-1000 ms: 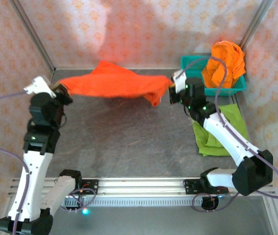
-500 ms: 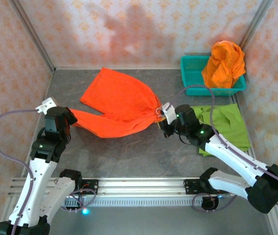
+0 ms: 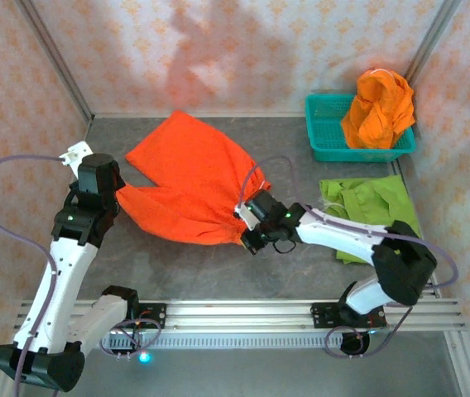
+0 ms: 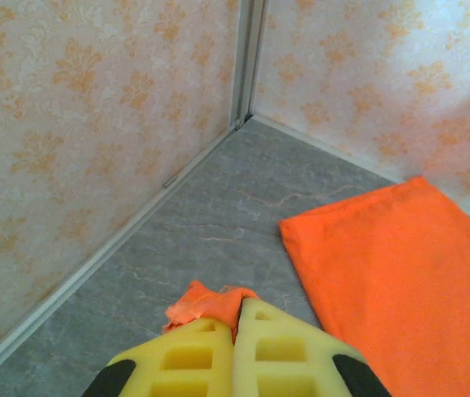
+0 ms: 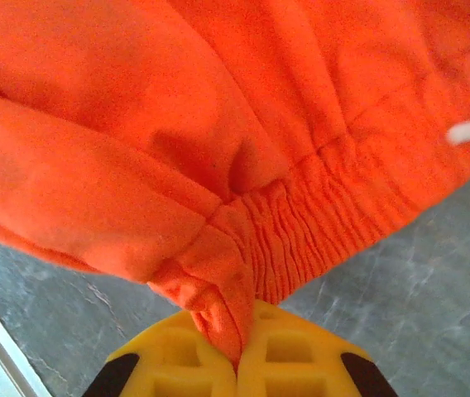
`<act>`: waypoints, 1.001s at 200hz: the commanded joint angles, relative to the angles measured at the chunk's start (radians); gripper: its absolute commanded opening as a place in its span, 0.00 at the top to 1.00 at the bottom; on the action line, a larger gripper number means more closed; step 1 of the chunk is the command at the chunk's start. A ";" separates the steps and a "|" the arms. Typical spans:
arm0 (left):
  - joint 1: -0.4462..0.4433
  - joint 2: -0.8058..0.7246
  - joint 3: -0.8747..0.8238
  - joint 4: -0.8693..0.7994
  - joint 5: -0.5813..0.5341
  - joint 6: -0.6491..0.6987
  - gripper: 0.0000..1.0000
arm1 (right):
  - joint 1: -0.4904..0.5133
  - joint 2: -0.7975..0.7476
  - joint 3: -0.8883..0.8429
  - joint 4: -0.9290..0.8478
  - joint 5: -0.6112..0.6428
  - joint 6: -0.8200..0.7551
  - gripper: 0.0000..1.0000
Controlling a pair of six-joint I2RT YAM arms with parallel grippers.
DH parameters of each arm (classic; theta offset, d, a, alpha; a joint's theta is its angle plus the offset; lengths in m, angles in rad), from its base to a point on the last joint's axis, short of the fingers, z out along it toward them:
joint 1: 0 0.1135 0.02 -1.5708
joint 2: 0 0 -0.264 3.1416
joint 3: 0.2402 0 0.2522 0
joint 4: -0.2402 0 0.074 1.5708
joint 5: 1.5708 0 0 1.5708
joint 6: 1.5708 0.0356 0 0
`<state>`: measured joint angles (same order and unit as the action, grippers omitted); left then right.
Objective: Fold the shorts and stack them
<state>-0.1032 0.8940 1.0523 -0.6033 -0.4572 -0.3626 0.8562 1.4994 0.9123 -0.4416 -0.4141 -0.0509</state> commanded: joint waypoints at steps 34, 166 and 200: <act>-0.001 -0.018 0.074 -0.045 -0.077 0.089 1.00 | -0.035 -0.131 0.076 -0.183 0.057 0.041 1.00; 0.002 0.508 0.597 0.002 0.058 0.194 1.00 | -0.242 -0.100 0.253 -0.250 0.183 0.139 1.00; 0.004 0.704 0.760 -0.035 0.060 0.220 1.00 | -0.305 -0.057 0.267 -0.232 0.175 0.155 1.00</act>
<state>-0.1032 1.5162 1.7023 -0.6189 -0.3973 -0.1806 0.5884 1.4174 1.1355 -0.6762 -0.2729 0.0715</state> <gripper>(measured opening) 0.041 0.045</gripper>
